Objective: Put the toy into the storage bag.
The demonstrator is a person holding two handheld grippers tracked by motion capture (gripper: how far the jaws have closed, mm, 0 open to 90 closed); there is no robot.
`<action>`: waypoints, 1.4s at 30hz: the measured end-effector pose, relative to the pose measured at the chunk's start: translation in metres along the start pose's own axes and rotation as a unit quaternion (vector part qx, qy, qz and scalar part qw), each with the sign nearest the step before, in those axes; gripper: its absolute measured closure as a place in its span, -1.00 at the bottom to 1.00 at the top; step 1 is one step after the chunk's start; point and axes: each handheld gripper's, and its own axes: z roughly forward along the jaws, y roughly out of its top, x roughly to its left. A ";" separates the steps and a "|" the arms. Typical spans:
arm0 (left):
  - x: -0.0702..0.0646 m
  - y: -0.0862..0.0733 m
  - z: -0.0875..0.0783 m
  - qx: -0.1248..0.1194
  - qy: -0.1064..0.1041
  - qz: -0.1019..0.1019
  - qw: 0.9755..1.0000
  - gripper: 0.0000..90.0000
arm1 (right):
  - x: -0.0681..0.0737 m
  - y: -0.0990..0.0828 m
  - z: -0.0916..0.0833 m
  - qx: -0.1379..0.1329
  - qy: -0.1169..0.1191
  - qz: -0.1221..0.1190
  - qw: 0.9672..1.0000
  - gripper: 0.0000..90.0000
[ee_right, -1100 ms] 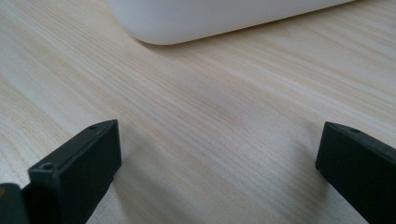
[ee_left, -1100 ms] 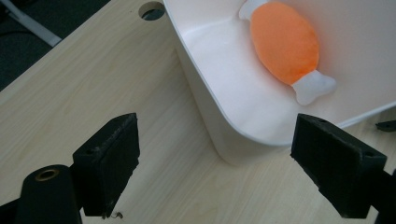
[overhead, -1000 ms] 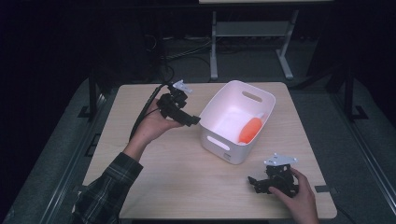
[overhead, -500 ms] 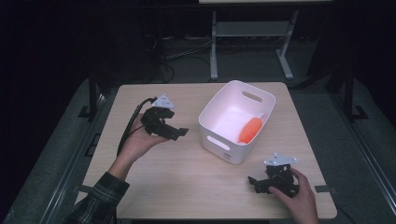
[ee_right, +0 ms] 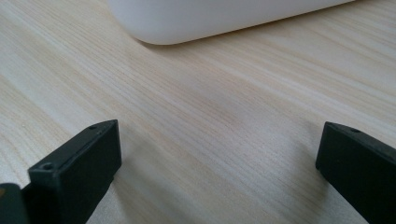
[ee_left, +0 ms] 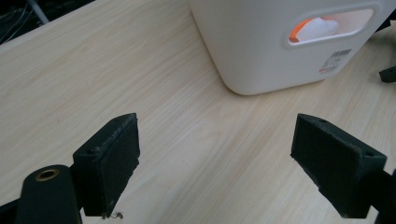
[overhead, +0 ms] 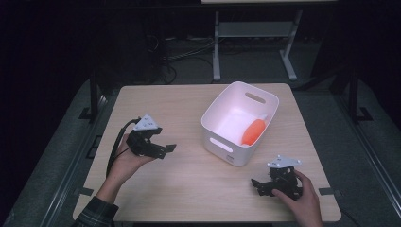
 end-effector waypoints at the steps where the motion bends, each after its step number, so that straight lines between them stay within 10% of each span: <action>1: 0.000 -0.004 0.000 -0.002 0.001 0.001 1.000 -0.67 | 0.000 0.000 0.000 0.000 0.000 0.000 1.000 -1.00; 19: -0.005 -0.068 -0.009 -0.022 0.039 -0.014 0.999 -0.67 | 0.000 0.000 0.000 0.000 0.000 0.000 1.000 -1.00; 42: -0.009 -0.123 0.002 0.019 0.047 -0.034 0.998 -0.69 | 0.000 0.000 0.000 0.000 0.000 0.000 1.000 -1.00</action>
